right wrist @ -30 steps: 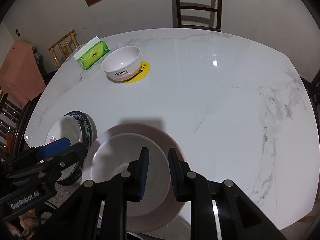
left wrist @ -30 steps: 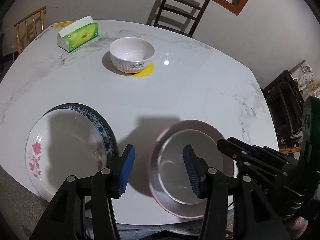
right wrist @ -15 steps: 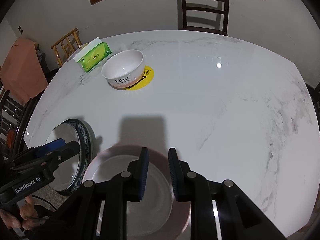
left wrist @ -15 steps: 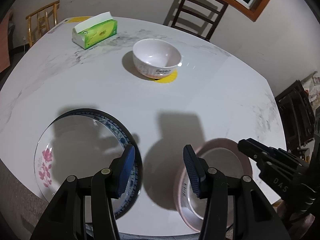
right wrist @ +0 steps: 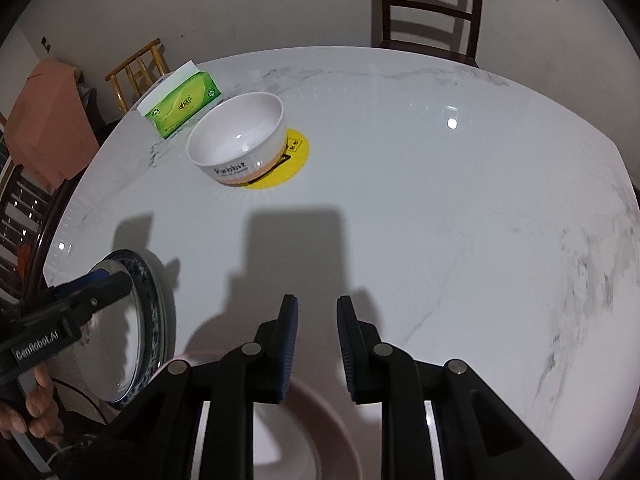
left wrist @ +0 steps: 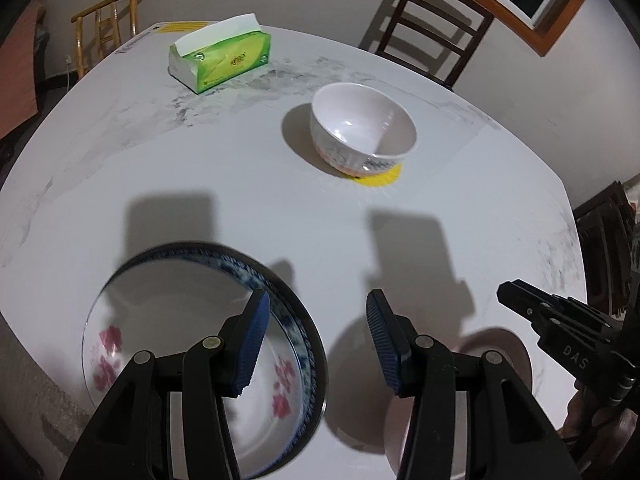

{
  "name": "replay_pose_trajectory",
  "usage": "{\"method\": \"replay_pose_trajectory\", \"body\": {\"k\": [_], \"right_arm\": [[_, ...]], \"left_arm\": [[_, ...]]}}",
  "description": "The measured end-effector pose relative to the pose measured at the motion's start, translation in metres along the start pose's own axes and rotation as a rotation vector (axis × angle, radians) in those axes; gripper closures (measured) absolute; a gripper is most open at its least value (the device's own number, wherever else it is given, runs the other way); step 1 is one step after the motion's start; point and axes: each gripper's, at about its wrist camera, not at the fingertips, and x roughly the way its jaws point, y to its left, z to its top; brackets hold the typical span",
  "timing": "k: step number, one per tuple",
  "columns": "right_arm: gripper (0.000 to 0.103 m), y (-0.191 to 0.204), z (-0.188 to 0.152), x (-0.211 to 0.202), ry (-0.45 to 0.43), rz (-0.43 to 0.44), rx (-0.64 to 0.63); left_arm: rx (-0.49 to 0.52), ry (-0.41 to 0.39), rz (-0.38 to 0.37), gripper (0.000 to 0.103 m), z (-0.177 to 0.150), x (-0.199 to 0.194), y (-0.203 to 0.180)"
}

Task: Organize plates and bowls
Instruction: 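Move the left tool to the white 'Rabbit' bowl on the yellow coaster, then grasp the rim of the 'Rabbit' bowl with the left tool and lift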

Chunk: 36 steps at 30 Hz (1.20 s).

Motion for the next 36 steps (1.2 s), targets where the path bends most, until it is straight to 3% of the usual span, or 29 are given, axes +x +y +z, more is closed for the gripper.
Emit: {"method": "replay_pose_trajectory", "body": {"k": [6, 24, 36], "right_arm": [[0.082, -0.003, 0.027, 0.015, 0.017, 0.087, -0.010], [0.082, 0.001, 0.118, 0.057, 0.003, 0.113, -0.034], [0.082, 0.018, 0.152, 0.091, 0.029, 0.123, -0.053]], "left_arm": [[-0.047, -0.005, 0.025, 0.057, 0.025, 0.013, 0.015], [-0.132, -0.029, -0.066, 0.057, 0.105, 0.045, 0.021], [-0.137, -0.002, -0.070, 0.058, 0.135, 0.083, 0.014]]}}
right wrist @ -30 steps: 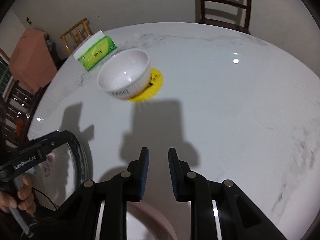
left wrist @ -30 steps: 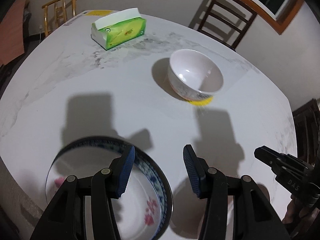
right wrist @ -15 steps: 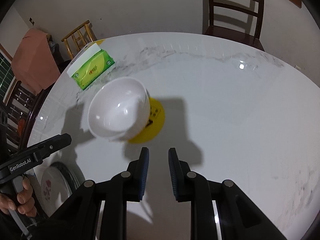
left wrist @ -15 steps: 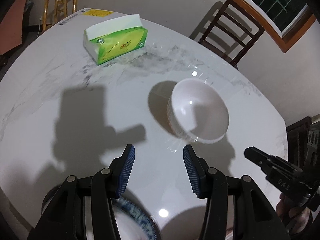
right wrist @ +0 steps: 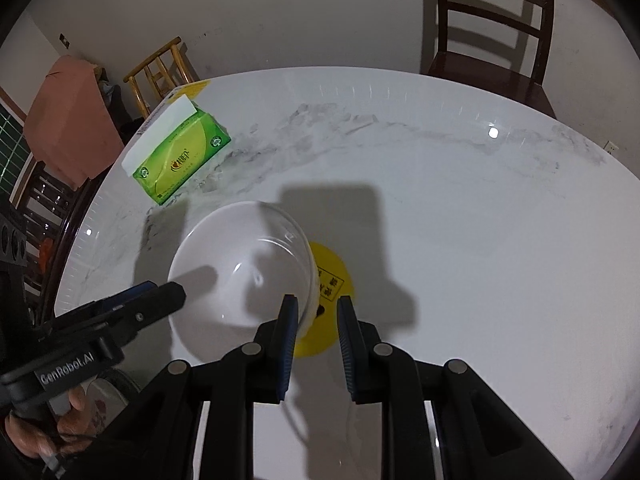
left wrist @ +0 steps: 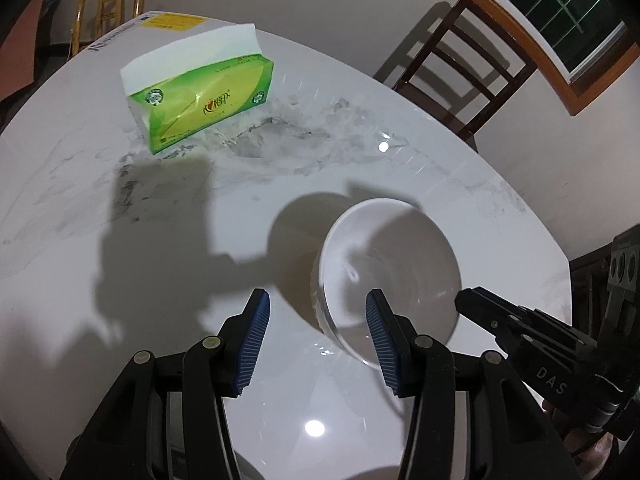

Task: Organize plates and bowls
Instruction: 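Grasp the rim of the 'Rabbit' bowl with the left tool and lift, then carry the 'Rabbit' bowl over the nested pink bowl with the left tool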

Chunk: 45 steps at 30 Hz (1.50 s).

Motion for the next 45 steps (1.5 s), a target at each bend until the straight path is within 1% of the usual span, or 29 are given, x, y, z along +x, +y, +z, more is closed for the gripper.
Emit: {"method": "replay_pose_trajectory", "body": {"k": [5, 9, 14, 16, 18, 23, 30, 34, 45], "right_arm": [[0.082, 0.005, 0.004, 0.012, 0.011, -0.009, -0.007], [0.082, 0.008, 0.003, 0.024, 0.029, -0.003, -0.008], [0.082, 0.009, -0.002, 0.030, 0.040, 0.013, -0.011], [0.082, 0.007, -0.004, 0.029, 0.042, 0.025, -0.002], [0.082, 0.005, -0.006, 0.028, 0.046, 0.033, 0.006], [0.083, 0.002, -0.014, 0.023, 0.045, 0.015, 0.002], [0.083, -0.010, -0.033, 0.012, 0.058, 0.004, 0.028], [0.083, -0.018, -0.047, 0.003, 0.066, -0.010, 0.047], [0.083, -0.030, -0.076, -0.047, 0.019, -0.035, 0.085]], "left_arm": [[-0.001, 0.011, 0.011, 0.059, 0.005, 0.013, 0.001], [0.012, 0.022, 0.020, 0.065, 0.006, 0.023, -0.003], [-0.003, 0.050, 0.010, 0.069, 0.004, 0.032, -0.004], [0.006, 0.058, 0.010, 0.076, 0.002, 0.034, -0.006], [0.009, 0.074, -0.007, 0.081, 0.000, 0.037, -0.008], [0.026, 0.080, 0.001, 0.085, -0.007, 0.038, -0.014], [0.067, 0.119, -0.005, 0.086, -0.023, 0.037, -0.029], [0.097, 0.141, -0.009, 0.086, -0.038, 0.032, -0.041], [0.174, 0.148, -0.031, 0.086, -0.067, 0.005, -0.080]]}}
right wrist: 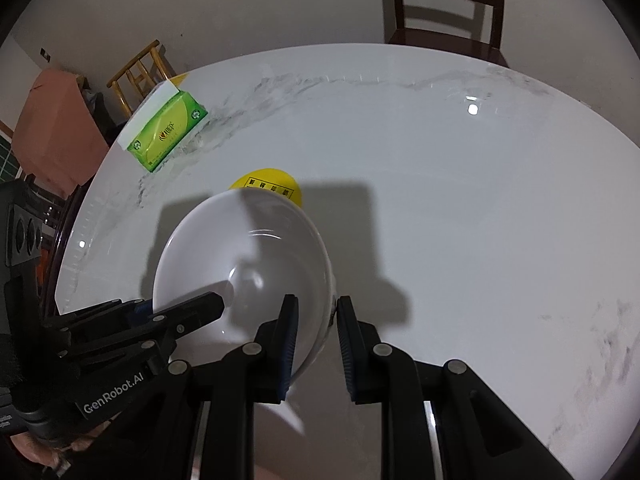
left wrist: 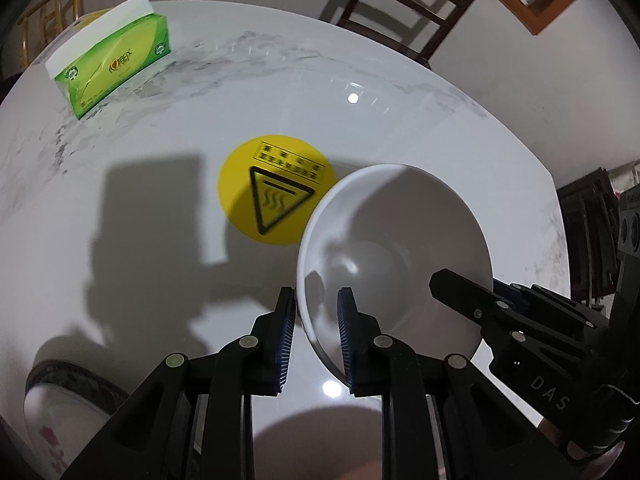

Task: Organize plates and bowls
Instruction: 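Carry the 'Rabbit' bowl over the nested pink bowl with the left tool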

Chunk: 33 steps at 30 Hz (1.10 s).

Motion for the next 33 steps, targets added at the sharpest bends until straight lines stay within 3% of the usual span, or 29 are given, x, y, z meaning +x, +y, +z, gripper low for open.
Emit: {"method": "replay_pose_trajectory", "body": {"k": [16, 33], "right_arm": [[0.083, 0.010, -0.048, -0.054, -0.047, -0.016, 0.005], [0.083, 0.026, -0.096, -0.099, -0.115, -0.035, 0.003]], "left_arm": [[0.073, -0.030, -0.003, 0.085, -0.044, -0.044, -0.034], [0.105, -0.077, -0.036, 0.086, -0.094, -0.085, -0.042]]}}
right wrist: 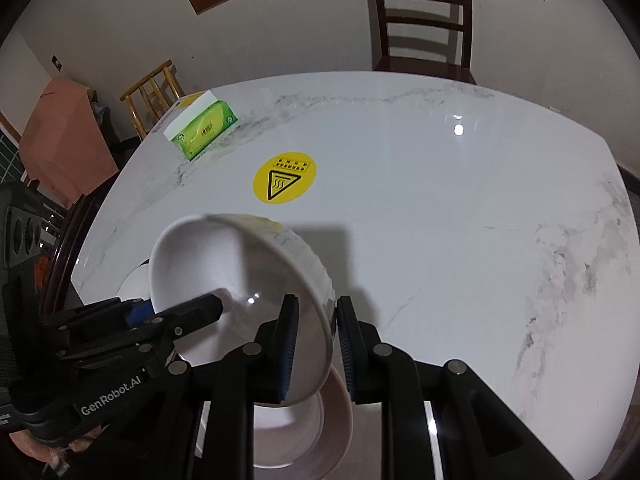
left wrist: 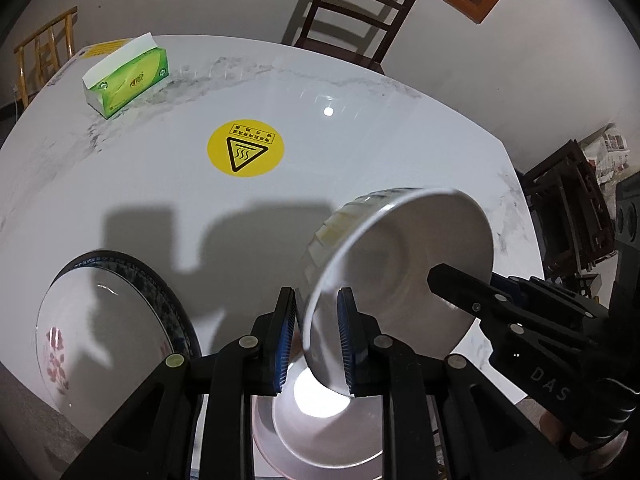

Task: Organize plates and bowls
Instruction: 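Carry the 'Rabbit' bowl over the nested pink bowl with the left tool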

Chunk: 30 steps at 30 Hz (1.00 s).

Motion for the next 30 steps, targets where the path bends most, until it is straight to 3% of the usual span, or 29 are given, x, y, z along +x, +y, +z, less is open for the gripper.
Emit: {"method": "replay_pose_trajectory", "body": {"k": [15, 30], "right_arm": [[0.083, 0.010, -0.016, -0.020, -0.007, -0.009, -0.015], [0.083, 0.016, -0.058, -0.023, 0.061, -0.012, -0.015]], "left_arm": [[0.010, 0.001, -0.018, 0.086, -0.022, -0.017, -0.005], [0.023, 0.027, -0.026, 0.086, -0.061, -0.029, -0.005]]}}
